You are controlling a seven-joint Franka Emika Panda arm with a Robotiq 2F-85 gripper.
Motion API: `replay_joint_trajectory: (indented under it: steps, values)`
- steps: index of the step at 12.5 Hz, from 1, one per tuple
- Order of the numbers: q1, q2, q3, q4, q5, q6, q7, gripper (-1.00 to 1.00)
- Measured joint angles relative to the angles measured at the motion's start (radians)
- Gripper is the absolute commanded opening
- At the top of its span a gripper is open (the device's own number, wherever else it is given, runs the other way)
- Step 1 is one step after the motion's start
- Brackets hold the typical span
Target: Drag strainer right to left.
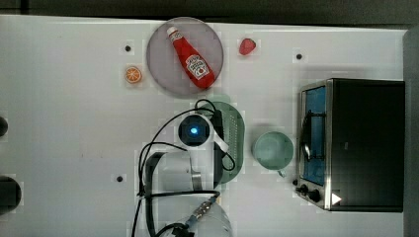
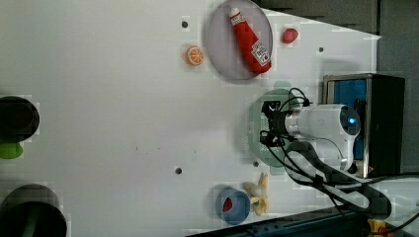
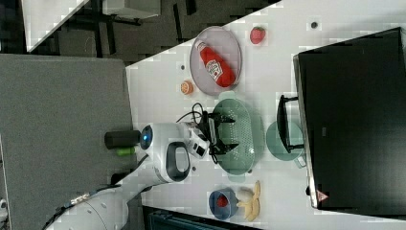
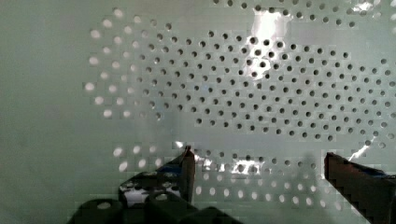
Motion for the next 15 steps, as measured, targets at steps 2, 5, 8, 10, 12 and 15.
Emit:
replay_joint_trajectory:
  steps: [2, 5, 8, 10, 12, 15]
  values:
    - [0.035, 0.001, 0.013, 0.008, 0.001, -0.016, 0.054, 1.0]
    - [0.093, 0.008, 0.055, 0.021, 0.005, 0.002, 0.143, 1.0]
    - [0.17, 0.015, 0.067, 0.025, 0.035, -0.004, 0.17, 1.0]
    - [0.197, 0.031, 0.086, 0.041, 0.051, -0.022, 0.202, 1.0]
    - [0.226, 0.05, 0.097, 0.07, 0.092, -0.021, 0.214, 1.0]
    - [0.268, 0.058, 0.081, 0.135, 0.146, -0.077, 0.23, 1.0]
